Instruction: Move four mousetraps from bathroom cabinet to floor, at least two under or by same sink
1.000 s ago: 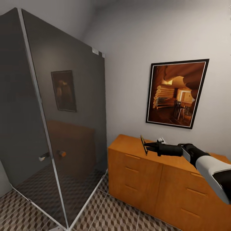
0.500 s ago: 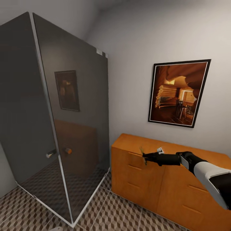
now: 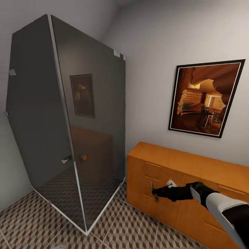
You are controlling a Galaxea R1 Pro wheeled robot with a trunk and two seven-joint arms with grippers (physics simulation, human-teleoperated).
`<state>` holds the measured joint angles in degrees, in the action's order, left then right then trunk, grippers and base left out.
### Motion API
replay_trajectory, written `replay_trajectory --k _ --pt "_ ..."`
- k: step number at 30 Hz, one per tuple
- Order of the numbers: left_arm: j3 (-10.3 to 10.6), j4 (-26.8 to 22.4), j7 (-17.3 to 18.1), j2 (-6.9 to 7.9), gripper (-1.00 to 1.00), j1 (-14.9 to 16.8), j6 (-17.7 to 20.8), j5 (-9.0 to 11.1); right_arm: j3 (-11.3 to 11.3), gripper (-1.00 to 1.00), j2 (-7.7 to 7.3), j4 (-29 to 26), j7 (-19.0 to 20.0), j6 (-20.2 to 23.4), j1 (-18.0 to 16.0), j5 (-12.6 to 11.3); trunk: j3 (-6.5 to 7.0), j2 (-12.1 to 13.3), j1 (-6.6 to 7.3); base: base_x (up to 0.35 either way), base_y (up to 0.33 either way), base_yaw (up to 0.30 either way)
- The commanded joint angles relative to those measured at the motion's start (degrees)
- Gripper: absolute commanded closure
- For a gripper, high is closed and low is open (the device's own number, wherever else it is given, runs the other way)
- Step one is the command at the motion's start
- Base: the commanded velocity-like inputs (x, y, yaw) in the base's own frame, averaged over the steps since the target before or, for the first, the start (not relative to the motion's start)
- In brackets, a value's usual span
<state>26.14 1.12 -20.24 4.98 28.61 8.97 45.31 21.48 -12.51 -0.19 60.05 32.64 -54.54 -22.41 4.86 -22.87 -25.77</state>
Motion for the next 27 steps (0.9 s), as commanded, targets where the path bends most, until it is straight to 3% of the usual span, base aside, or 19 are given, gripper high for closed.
replay_trajectory --k 1,12,18,27 --pt "0.5 0.02 -0.1 0.06 1.0 -0.17 -0.31 0.09 0.14 1.0 0.0 -0.05 -0.83 -0.22 1.22 -0.17 -0.1 -0.05 -0.02 -0.025 0.0 0.172" --pt "0.5 0.15 2.54 0.21 1.0 -1.91 -1.78 0.09 0.08 1.0 0.03 0.01 -5.35 -4.28 8.05 3.99 -0.91 -0.05 -0.02 -0.06 0.0 0.173" --pt "0.5 1.14 4.38 0.49 1.0 -2.2 -2.07 0.12 0.06 1.0 -0.05 0.02 -12.69 -9.37 13.08 4.49 -1.32 -0.05 -0.02 -0.273 0.0 0.173" --pt "0.5 1.32 4.67 0.55 1.0 -2.9 -4.5 0.15 0.06 1.0 -0.04 0.02 -18.14 -13.35 17.71 4.63 -1.04 -0.05 -0.02 -0.206 0.0 0.086"
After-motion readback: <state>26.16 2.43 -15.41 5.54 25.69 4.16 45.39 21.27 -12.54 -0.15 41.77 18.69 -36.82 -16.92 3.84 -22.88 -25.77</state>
